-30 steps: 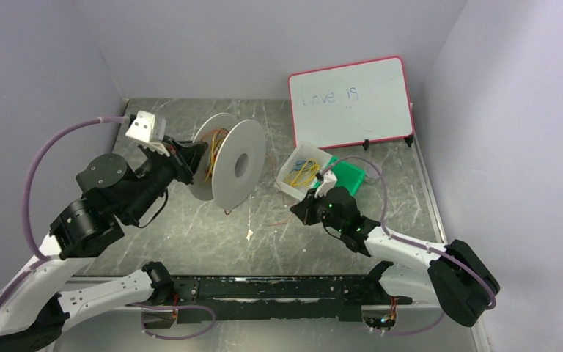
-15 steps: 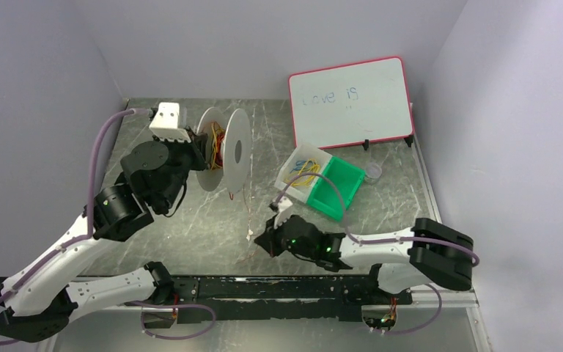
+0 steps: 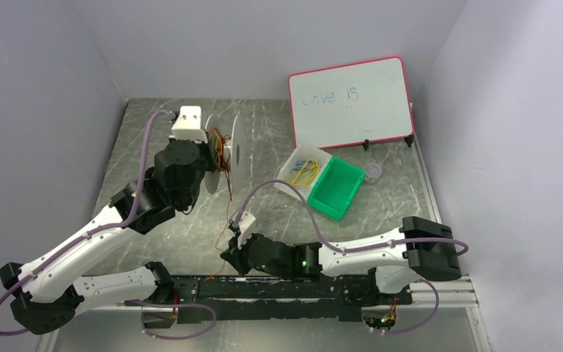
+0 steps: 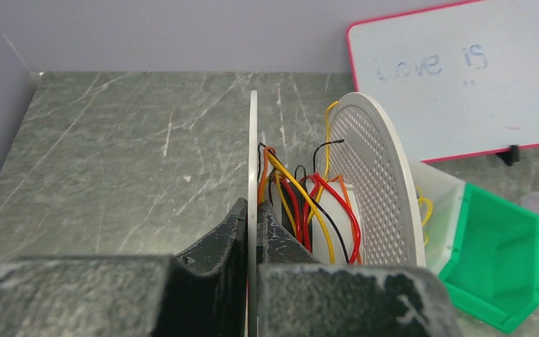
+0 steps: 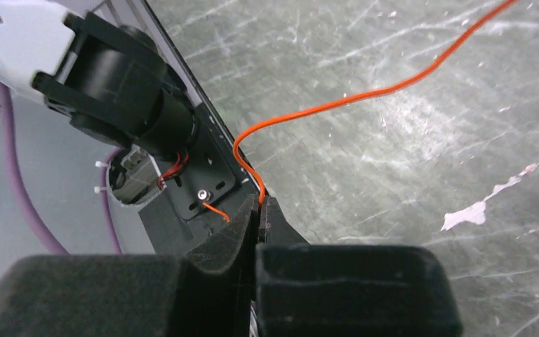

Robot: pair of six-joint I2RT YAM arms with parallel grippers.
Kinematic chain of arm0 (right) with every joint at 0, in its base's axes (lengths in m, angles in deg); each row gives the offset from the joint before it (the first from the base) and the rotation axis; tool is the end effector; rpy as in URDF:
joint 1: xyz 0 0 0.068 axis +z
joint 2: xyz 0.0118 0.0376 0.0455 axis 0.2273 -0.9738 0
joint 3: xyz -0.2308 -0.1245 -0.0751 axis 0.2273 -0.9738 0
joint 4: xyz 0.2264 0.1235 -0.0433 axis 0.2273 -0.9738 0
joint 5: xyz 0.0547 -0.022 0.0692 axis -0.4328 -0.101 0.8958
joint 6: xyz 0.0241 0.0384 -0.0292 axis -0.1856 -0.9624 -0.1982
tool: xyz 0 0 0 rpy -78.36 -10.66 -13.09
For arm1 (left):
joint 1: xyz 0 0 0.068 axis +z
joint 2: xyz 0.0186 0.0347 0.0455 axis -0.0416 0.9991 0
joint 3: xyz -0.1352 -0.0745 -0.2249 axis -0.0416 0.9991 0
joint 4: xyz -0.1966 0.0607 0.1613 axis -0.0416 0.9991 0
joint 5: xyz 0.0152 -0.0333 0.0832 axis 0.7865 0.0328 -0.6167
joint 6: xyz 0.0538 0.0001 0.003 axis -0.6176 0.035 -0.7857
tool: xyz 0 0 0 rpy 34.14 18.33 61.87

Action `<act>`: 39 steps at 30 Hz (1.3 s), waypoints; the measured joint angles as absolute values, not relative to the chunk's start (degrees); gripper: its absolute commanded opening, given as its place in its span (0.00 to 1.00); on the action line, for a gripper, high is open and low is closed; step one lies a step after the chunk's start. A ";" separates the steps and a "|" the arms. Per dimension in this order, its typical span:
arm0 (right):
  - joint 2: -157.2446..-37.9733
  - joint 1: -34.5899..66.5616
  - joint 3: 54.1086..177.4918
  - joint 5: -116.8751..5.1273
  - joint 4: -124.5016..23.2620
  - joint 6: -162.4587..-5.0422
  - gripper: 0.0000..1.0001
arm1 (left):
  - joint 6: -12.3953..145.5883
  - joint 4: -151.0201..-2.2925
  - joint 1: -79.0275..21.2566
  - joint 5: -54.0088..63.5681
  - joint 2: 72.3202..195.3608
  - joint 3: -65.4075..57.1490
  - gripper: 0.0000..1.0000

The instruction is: Wrap the cables

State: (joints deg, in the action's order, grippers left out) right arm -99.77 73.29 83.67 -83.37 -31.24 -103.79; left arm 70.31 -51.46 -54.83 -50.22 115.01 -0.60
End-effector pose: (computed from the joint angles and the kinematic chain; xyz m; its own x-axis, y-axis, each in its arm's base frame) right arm 0.0316 0.3148 0.2267 -0.4350 -0.1488 -0.8881 -0.8097 0.4960 0.3135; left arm 0.1414 -0.1413 0.4249 -0.1408 -0.1134 -0.9835 0.0731 0.9895 -0.1246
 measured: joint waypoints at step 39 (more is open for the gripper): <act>-88.32 53.71 109.42 -87.26 -59.26 -89.19 0.00 | 68.95 -44.29 -54.83 -36.41 113.31 10.50 0.07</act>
